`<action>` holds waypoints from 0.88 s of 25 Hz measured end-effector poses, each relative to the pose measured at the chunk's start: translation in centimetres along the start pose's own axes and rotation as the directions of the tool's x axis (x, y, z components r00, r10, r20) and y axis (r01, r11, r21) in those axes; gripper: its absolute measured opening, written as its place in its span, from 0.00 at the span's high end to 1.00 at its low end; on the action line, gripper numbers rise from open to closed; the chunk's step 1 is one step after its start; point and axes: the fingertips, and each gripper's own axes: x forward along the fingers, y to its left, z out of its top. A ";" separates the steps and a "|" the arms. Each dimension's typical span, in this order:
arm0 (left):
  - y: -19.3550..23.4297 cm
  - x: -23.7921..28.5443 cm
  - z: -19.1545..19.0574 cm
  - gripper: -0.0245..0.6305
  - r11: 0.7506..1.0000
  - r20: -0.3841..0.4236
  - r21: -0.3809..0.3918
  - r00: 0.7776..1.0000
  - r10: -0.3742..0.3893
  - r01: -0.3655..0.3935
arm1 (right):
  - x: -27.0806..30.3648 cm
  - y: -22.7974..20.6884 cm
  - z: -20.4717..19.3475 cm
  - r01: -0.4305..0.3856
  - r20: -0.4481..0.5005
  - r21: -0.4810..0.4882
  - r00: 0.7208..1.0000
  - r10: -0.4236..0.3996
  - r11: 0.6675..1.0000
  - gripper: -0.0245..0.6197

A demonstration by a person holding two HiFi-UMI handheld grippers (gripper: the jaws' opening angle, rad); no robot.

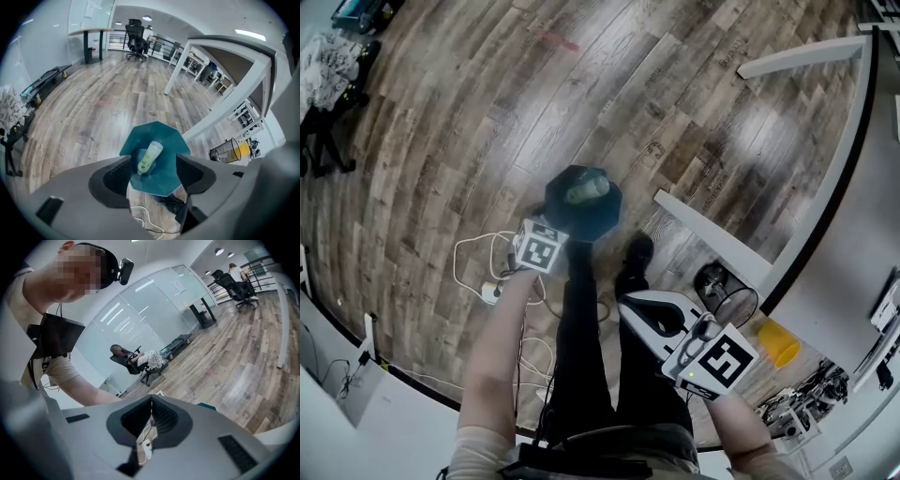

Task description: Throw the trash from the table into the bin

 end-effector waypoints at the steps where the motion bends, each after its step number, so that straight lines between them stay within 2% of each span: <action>1: 0.3 -0.8 0.8 0.50 1.000 0.015 0.003 1.000 0.007 -0.007 | -0.2 0.4 0.6 0.000 0.012 0.002 1.000 0.000 1.000 0.94; 7: 1.3 -8.2 5.6 0.55 0.998 0.096 -0.012 0.993 0.065 -0.064 | -2.0 4.4 5.1 -0.059 0.108 0.075 0.993 0.050 0.995 0.94; 8: 1.1 -9.5 6.5 0.61 0.997 0.115 -0.016 0.990 0.077 -0.075 | -2.5 4.9 6.0 -0.059 0.122 0.079 0.991 0.049 0.995 0.94; 10: 0.5 -12.4 8.8 0.84 0.996 0.167 -0.010 0.982 0.093 -0.093 | -3.6 5.8 7.9 -0.041 0.148 0.069 0.989 0.030 0.997 0.94; 11: 0.1 -14.0 9.9 0.92 0.996 0.193 -0.005 0.977 0.094 -0.094 | -4.2 6.4 8.9 -0.031 0.162 0.061 0.987 0.021 0.998 0.94; 14: -2.2 -19.6 13.0 0.94 0.998 0.280 -0.007 0.958 0.063 -0.064 | -6.1 8.8 11.8 -0.036 0.217 0.039 0.976 0.027 0.999 0.94; 17: -5.6 -25.7 15.4 0.94 0.999 0.381 0.019 0.924 0.025 -0.035 | -8.4 11.7 13.9 -0.079 0.280 0.045 0.958 0.064 0.996 0.94; 19: -7.0 -28.9 16.0 0.94 1.000 0.419 0.011 0.908 0.010 -0.015 | -9.5 13.3 14.5 -0.085 0.289 0.048 0.955 0.068 0.995 0.94; 22: -7.9 -32.1 17.1 0.94 1.000 0.435 0.009 0.901 -0.014 0.011 | -10.8 15.2 15.7 -0.063 0.293 0.017 0.955 0.056 0.998 0.94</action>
